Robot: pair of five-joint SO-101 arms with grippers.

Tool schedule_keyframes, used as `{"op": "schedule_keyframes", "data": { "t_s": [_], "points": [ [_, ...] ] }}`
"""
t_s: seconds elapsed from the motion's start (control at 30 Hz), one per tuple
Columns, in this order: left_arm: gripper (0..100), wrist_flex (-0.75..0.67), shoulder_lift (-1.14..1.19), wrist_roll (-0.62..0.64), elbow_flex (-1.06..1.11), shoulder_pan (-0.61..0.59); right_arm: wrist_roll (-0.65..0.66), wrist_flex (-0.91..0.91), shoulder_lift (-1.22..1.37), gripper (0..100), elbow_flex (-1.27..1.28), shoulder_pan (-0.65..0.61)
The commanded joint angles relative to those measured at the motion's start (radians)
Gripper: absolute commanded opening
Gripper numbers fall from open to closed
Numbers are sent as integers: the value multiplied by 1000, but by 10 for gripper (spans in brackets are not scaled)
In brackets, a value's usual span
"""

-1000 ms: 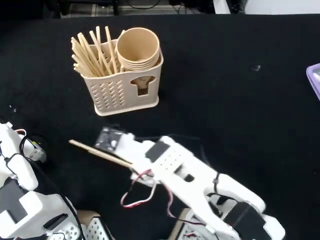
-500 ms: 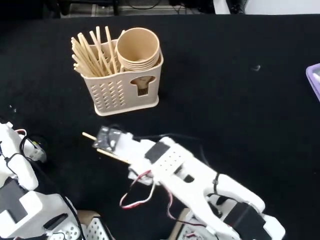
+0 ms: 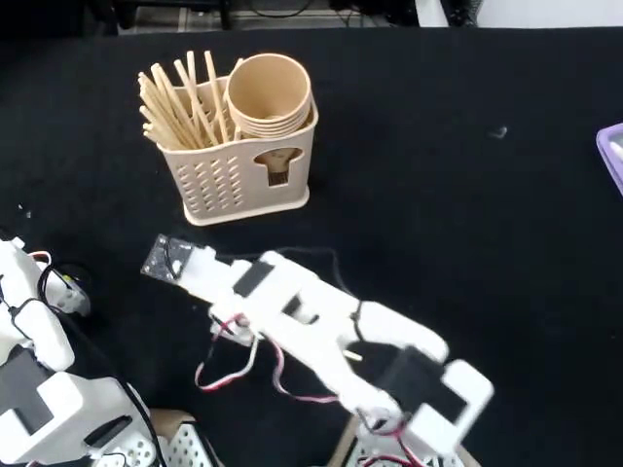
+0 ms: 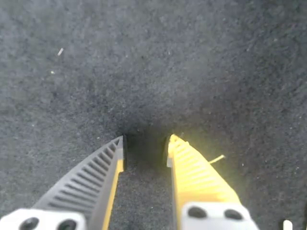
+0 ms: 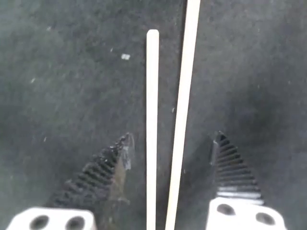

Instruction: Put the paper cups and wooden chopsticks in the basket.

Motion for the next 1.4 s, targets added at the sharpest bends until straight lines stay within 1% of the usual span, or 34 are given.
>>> {"op": "schedule_keyframes", "data": {
  "t_s": [0.0,0.07,0.1,0.13,0.2,0.23,0.27,0.33,0.4,0.63,0.73,0.83,0.93,0.97,1.1,1.2,1.27,1.37],
  "points": [
    [159,-23,5,9,22,10,-6,-17,58,258,-85,-9],
    [159,-23,5,9,22,10,-6,-17,87,249,-91,-9],
    [159,-23,5,9,22,10,-5,-15,97,223,-91,-9],
    [159,-23,5,9,22,10,-3,-6,101,178,-93,-9],
    [159,-23,5,8,22,10,31,17,96,46,-97,-11],
    [159,-23,5,8,22,10,44,26,90,2,-97,-11],
    [159,-23,5,8,22,10,52,43,82,27,-96,-11],
    [159,-23,5,8,22,10,58,86,53,7,-99,-11],
    [159,-23,5,8,22,10,58,124,-12,11,-102,-8],
    [159,-23,5,8,22,10,57,269,-444,10,-104,51],
    [159,-23,5,8,22,10,51,261,-642,11,-105,95],
    [159,-23,5,8,22,12,49,152,-811,11,-127,124],
    [159,-23,5,8,22,12,41,-100,-920,11,-137,126],
    [159,-23,5,8,22,12,14,-209,-938,11,-131,126],
    [159,-23,5,8,22,12,-187,-608,-917,11,-131,158],
    [159,-23,5,8,22,10,-233,-839,-831,11,-145,213],
    [159,-23,5,8,22,10,-236,-905,-756,11,-171,245],
    [159,-23,5,8,22,10,-238,-910,-633,11,-252,276]
  ]
}}
